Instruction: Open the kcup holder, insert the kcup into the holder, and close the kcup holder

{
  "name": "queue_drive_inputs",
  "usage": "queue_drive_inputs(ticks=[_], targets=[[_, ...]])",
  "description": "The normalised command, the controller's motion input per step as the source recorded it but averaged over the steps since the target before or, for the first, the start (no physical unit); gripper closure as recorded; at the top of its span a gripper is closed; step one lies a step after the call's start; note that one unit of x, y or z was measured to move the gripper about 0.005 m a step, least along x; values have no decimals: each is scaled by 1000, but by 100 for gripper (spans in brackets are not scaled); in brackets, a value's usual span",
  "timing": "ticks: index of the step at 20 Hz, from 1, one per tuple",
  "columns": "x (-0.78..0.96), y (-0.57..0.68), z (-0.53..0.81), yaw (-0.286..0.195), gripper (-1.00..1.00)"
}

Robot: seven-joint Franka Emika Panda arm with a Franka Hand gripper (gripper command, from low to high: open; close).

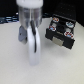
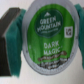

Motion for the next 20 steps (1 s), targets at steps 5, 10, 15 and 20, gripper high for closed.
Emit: queue_drive_inputs(ticks=[5, 10, 15, 20], targets=[[90, 449, 782, 9, 100], [28, 541, 620, 23, 100], [-129, 537, 390, 61, 100], [-138, 566, 353, 46, 100]])
